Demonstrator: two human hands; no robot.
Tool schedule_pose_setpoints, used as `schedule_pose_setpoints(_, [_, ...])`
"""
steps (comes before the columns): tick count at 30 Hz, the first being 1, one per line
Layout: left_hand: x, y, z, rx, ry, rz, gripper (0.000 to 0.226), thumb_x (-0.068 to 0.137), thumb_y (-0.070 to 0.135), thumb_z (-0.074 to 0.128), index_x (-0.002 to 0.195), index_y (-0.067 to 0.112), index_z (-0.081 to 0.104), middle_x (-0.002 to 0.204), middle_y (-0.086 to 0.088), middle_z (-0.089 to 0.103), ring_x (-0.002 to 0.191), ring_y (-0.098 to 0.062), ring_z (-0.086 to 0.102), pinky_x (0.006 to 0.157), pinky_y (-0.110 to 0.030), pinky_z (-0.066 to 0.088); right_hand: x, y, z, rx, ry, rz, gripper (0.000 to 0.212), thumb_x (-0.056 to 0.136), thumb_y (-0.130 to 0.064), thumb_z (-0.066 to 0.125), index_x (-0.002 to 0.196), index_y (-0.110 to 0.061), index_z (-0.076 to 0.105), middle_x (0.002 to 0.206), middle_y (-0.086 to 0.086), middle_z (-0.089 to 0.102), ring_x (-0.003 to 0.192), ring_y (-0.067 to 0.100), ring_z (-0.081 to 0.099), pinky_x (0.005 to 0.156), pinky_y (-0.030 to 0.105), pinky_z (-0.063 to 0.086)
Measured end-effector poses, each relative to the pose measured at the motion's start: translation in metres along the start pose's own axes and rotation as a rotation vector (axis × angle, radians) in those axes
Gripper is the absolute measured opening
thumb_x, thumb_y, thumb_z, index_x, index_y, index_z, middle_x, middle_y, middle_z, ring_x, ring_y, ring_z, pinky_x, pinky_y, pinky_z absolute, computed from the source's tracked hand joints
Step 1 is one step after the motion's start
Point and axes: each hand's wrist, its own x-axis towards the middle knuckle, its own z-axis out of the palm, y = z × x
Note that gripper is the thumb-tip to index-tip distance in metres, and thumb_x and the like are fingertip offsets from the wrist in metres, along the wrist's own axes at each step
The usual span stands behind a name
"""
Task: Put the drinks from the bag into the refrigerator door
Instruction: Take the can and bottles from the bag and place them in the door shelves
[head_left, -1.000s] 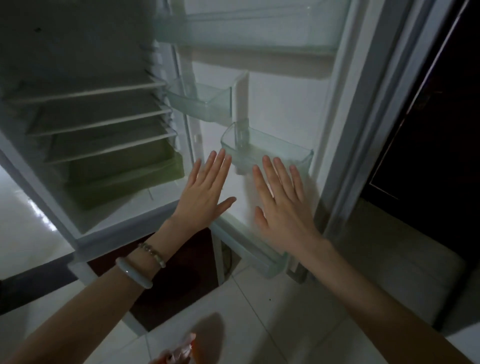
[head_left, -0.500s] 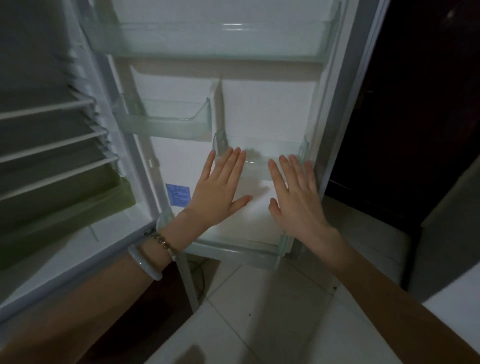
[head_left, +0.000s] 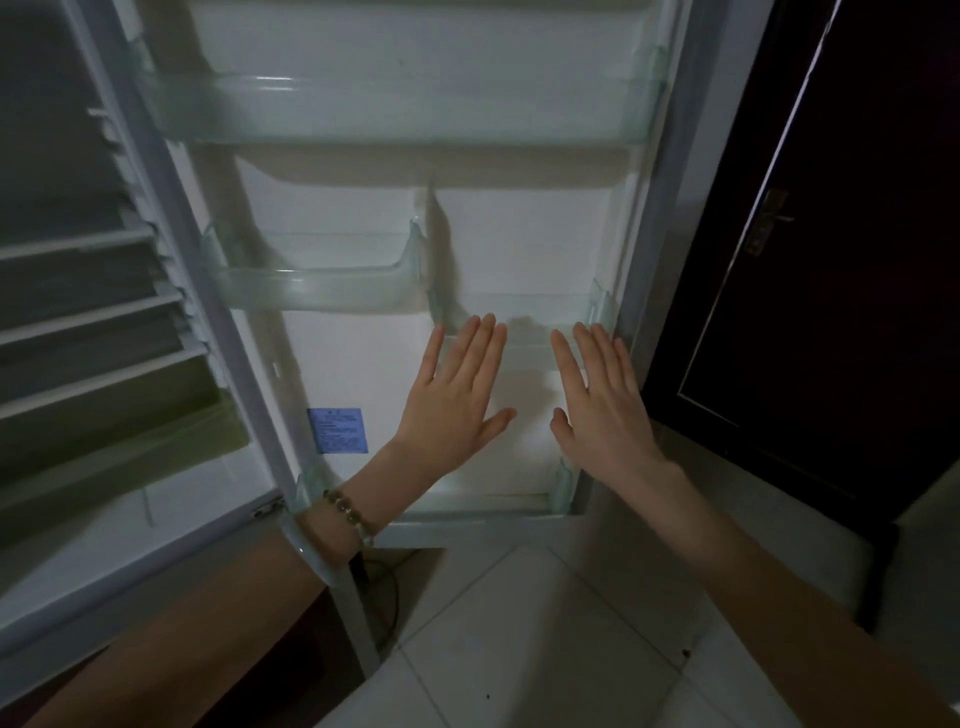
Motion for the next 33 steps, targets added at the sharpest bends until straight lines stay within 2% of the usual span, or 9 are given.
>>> schedule_pose_setpoints(4, [0.008, 0.004, 0.011, 0.017, 0.022, -0.024, 0.087, 0.087, 0.055, 0.049, 0.146, -0.001, 0.017, 0.153, -0.018, 0.022, 0.142, -0.029, 0.019, 0.115, -0.049, 0.014, 0.01, 0.013, 0.012, 0.007, 0.016, -0.035, 0.084, 0.07, -0.013, 0.067, 0.143, -0.005, 0.025, 0.146, 0.024, 0.032, 0.138, 0.039, 0.022, 0.115, 0.049, 0.012])
schedule_pose_setpoints(10, [0.001, 0.008, 0.014, 0.07, 0.032, -0.042, 0.091, 0.088, 0.058, 0.046, 0.147, -0.001, 0.007, 0.154, -0.016, 0.009, 0.143, -0.029, 0.01, 0.116, -0.049, 0.012, 0.004, 0.018, 0.022, 0.016, 0.056, -0.11, 0.09, 0.072, -0.017, 0.066, 0.145, -0.004, 0.016, 0.149, 0.026, 0.024, 0.14, 0.038, 0.011, 0.116, 0.047, 0.01])
schedule_pose_setpoints(14, [-0.001, 0.008, 0.011, 0.083, 0.013, -0.058, 0.09, 0.089, 0.057, 0.045, 0.147, 0.0, 0.007, 0.154, -0.017, 0.013, 0.143, -0.029, 0.012, 0.116, -0.049, 0.014, 0.003, 0.016, 0.022, 0.021, 0.063, -0.124, 0.09, 0.072, -0.018, 0.067, 0.145, -0.003, 0.017, 0.15, 0.026, 0.022, 0.14, 0.038, 0.011, 0.116, 0.049, 0.01])
schedule_pose_setpoints(17, [-0.003, 0.008, 0.006, 0.07, 0.006, -0.068, 0.088, 0.089, 0.056, 0.044, 0.147, 0.002, 0.008, 0.155, -0.016, 0.012, 0.143, -0.028, 0.011, 0.116, -0.049, 0.013, 0.002, 0.011, 0.02, 0.055, 0.075, -0.132, 0.088, 0.074, -0.017, 0.064, 0.145, -0.002, 0.014, 0.153, 0.023, 0.013, 0.142, 0.035, 0.006, 0.116, 0.048, 0.005])
schedule_pose_setpoints(19, [-0.008, 0.007, 0.002, 0.038, 0.017, -0.049, 0.085, 0.089, 0.053, 0.046, 0.147, 0.003, 0.009, 0.154, -0.015, 0.012, 0.143, -0.028, 0.013, 0.116, -0.049, 0.014, -0.001, 0.003, 0.018, 0.091, 0.082, -0.167, 0.085, 0.077, -0.018, 0.06, 0.146, -0.003, 0.012, 0.153, 0.02, 0.008, 0.142, 0.034, 0.004, 0.116, 0.048, 0.007])
schedule_pose_setpoints(22, [-0.028, 0.0, -0.006, 0.014, 0.026, -0.042, 0.081, 0.09, 0.048, 0.049, 0.147, 0.003, 0.014, 0.153, -0.016, 0.018, 0.142, -0.029, 0.017, 0.115, -0.048, 0.018, -0.006, -0.016, 0.013, 0.162, 0.074, -0.245, 0.075, 0.083, -0.026, 0.048, 0.145, -0.003, 0.012, 0.153, 0.022, 0.014, 0.142, 0.034, 0.009, 0.116, 0.047, 0.011])
schedule_pose_setpoints(25, [-0.066, -0.011, -0.014, 0.032, -0.038, -0.129, 0.08, 0.09, 0.049, 0.05, 0.146, 0.003, 0.015, 0.153, -0.016, 0.02, 0.142, -0.03, 0.017, 0.114, -0.05, 0.021, -0.011, -0.045, 0.017, 0.246, 0.041, -0.359, 0.071, 0.085, -0.03, 0.045, 0.144, -0.002, 0.016, 0.151, 0.023, 0.019, 0.141, 0.033, 0.013, 0.114, 0.043, 0.014])
schedule_pose_setpoints(28, [-0.121, -0.025, -0.022, 0.044, -0.116, -0.222, 0.079, 0.089, 0.047, 0.054, 0.145, 0.003, 0.023, 0.151, -0.016, 0.026, 0.141, -0.029, 0.025, 0.111, -0.05, 0.027, -0.017, -0.083, 0.03, 0.375, -0.022, -0.492, 0.077, 0.081, -0.027, 0.059, 0.143, -0.002, 0.02, 0.15, 0.024, 0.022, 0.139, 0.033, 0.017, 0.113, 0.044, 0.019])
schedule_pose_setpoints(33, [-0.222, -0.042, -0.056, 0.07, -0.293, -0.474, 0.078, 0.088, 0.047, 0.054, 0.145, 0.003, 0.026, 0.151, -0.015, 0.028, 0.141, -0.027, 0.025, 0.114, -0.048, 0.022, -0.032, -0.171, 0.052, 0.541, -0.129, -0.715, 0.077, 0.077, -0.027, 0.063, 0.14, 0.001, 0.028, 0.146, 0.026, 0.031, 0.136, 0.036, 0.025, 0.11, 0.045, 0.024])
